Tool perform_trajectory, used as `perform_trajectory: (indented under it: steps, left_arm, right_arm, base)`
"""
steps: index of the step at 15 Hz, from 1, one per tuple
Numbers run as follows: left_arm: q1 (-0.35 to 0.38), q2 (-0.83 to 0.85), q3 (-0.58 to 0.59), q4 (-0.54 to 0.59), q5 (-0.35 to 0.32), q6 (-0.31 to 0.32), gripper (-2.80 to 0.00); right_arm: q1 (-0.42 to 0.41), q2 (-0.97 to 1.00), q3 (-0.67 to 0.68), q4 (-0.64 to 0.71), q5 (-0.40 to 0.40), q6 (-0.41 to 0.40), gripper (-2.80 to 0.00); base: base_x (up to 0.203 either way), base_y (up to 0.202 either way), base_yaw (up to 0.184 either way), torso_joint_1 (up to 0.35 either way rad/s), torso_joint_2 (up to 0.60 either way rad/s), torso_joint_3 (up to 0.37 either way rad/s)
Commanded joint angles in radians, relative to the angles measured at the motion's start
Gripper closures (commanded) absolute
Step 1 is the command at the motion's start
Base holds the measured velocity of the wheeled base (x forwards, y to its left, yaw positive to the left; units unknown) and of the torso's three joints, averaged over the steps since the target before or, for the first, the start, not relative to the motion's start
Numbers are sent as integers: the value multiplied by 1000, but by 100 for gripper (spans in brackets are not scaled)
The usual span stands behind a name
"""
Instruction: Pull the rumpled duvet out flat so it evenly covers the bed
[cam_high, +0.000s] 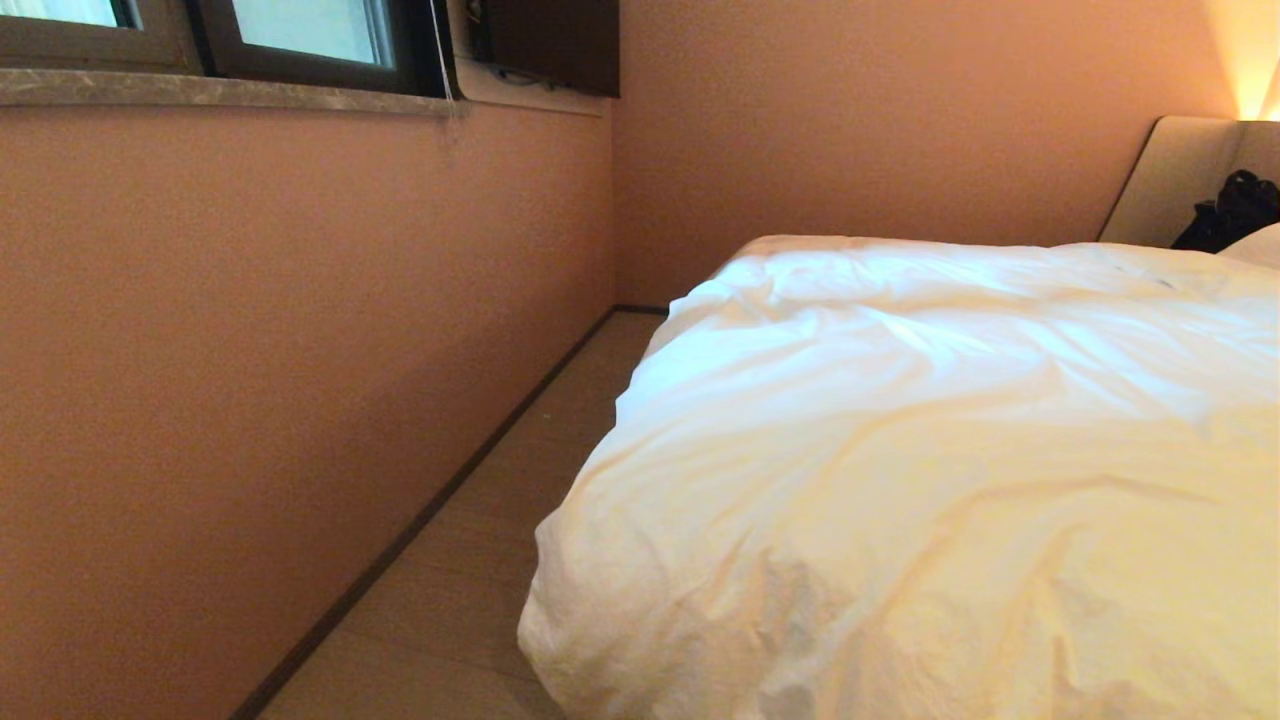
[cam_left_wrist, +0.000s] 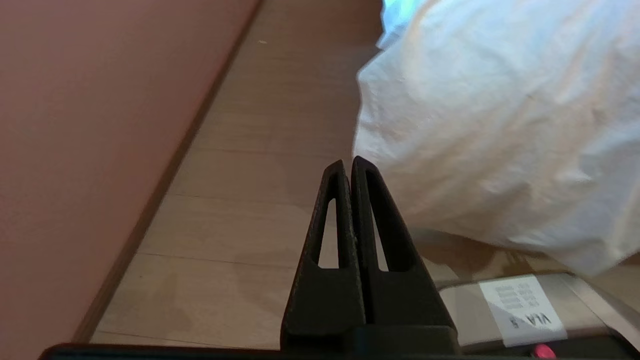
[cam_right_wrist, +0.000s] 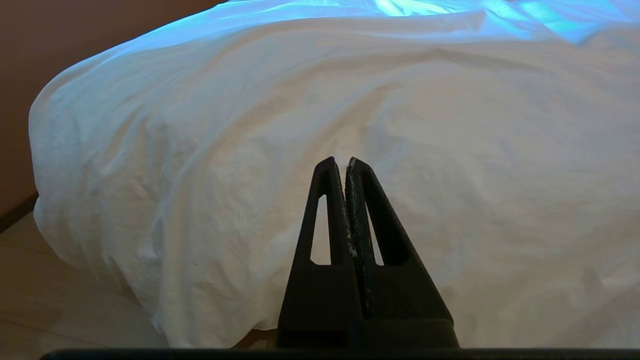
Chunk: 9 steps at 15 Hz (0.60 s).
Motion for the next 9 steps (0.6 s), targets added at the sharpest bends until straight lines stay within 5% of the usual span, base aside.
perform_trajectory:
  steps: [1, 9]
  left_arm:
    - [19, -35, 12, 13, 11, -1, 0]
    - [118, -98, 20, 50, 54, 14, 0]
  right_arm:
    - [0, 1, 0, 0, 0, 0, 0]
    - [1, 1, 0, 0, 0, 0, 0]
  base:
    - [0, 0, 0, 0, 0, 0]
    - [0, 0, 0, 0, 0, 0]
